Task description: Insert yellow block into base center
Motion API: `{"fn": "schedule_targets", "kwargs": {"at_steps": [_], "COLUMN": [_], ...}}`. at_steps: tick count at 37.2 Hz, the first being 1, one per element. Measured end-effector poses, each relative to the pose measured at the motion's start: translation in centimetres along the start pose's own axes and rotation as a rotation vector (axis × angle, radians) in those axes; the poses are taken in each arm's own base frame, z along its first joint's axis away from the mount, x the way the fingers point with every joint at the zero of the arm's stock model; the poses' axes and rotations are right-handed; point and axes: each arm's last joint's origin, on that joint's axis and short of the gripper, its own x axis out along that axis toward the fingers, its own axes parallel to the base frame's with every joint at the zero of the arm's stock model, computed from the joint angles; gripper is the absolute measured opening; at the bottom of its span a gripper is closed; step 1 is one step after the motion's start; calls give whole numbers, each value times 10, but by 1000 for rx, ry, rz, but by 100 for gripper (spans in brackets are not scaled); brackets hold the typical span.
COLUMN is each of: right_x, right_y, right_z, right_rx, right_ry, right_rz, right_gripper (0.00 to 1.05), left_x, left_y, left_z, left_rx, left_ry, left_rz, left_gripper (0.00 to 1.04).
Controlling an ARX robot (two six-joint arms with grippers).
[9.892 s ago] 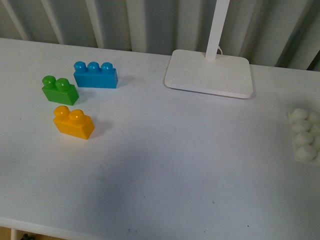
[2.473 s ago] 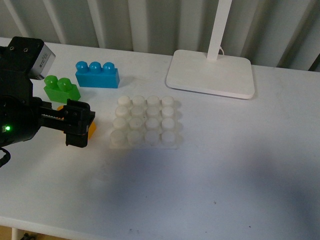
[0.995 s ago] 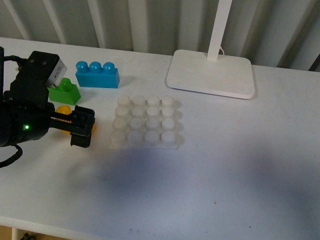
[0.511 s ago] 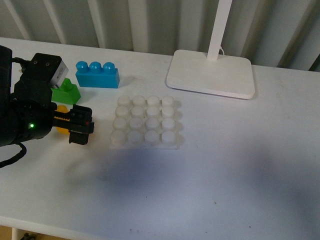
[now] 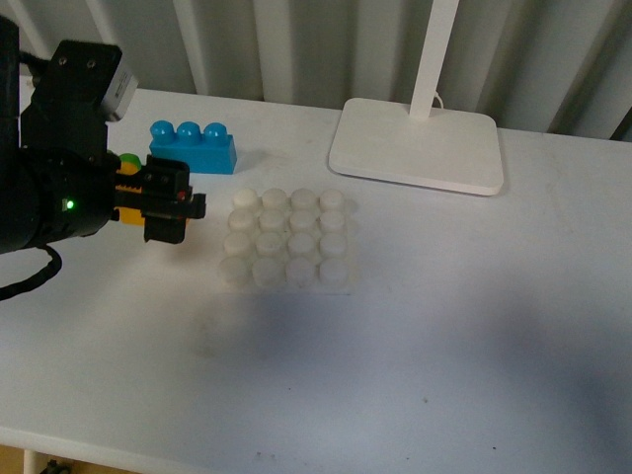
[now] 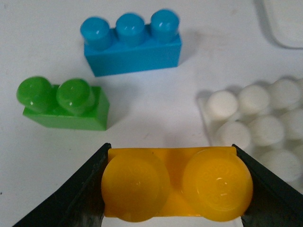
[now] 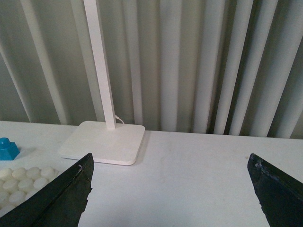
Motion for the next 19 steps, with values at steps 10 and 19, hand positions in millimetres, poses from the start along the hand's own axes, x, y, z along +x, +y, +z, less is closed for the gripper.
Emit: {"fn": "schedule_targets", "kwargs": {"at_steps": [10, 19], "right_x": [0, 0], "right_y": [0, 0], "right_z": [0, 0], "right_rx": [0, 0], "right_ry": [0, 0], "right_rz": [0, 0], "right_gripper": [95, 95], "left_x": [-9, -1], "left_y": [-49, -77], "left_z": [7, 10], "left_rx": [7, -1], "left_ry": [-4, -2], "left_rz": [-47, -67], "left_gripper": [66, 66]}}
